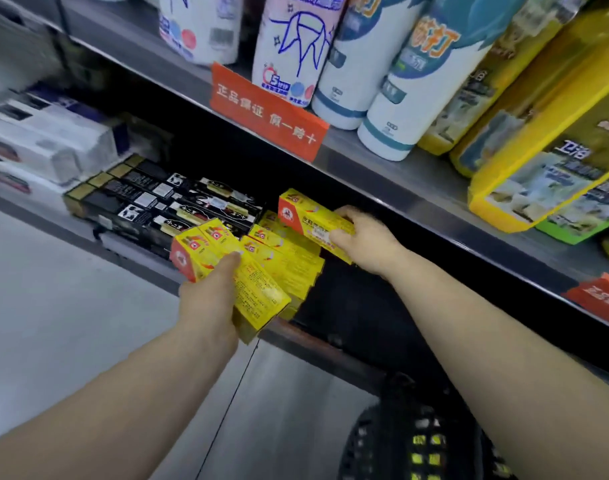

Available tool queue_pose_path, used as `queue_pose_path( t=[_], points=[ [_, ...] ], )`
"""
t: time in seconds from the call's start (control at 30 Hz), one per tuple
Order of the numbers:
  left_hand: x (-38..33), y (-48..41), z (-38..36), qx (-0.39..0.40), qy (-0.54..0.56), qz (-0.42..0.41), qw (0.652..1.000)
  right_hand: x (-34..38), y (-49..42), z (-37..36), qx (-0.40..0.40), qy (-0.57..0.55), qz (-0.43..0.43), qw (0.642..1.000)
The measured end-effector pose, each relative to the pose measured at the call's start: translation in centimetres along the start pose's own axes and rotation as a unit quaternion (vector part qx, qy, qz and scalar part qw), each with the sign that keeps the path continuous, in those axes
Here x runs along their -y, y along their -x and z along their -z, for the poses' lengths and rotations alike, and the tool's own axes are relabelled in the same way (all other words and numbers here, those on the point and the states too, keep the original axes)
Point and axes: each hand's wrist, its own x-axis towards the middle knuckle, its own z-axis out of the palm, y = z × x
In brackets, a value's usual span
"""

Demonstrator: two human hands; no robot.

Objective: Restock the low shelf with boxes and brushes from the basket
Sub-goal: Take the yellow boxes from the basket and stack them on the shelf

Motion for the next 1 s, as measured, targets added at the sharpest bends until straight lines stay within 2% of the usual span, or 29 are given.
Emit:
queue_pose_path(
  t=[0.1,0.33,0.5,0.63,0.73,0.93,1.0],
  points=[
    [0.0,-1.0,-0.3,0.003,-0.001,0.006,1.0,-0.7,-2.7,-2.0,0.028,0.021,0.006,0.999],
    [0.7,-2.9,-1.2,-0.007,0.011,0.051,0.999,-2.7,-6.4,-7.4,0.163,0.087,-0.08,0.98],
    [0.3,-4.3,-1.6,-0.035,-0.007,0.04,0.999,-4.3,-5.8,-6.4,0.163,-0.047,-0.128,0.977],
    [0.7,-4.6,-2.1,-0.034,-0.021,0.026,0.999,-4.7,-5.0,-6.1,0.216,-0.189,-0.256,0.923],
    [1.0,-4.6,-2.4,-0.028,-0.019,0.027,0.999,-4.2,-5.2,-6.9,0.234,-0.232,-0.257,0.909],
    [1.0,-4.5,-2.6,-0.034,-0.017,0.021,0.999,-3.3,-5.3,-6.8,0.234,-0.195,-0.27,0.913],
    [1.1,-4.3,-2.7,-0.034,-0.016,0.008,0.999,-2.4,-4.9,-5.9,0.23,-0.078,-0.24,0.94]
  ],
)
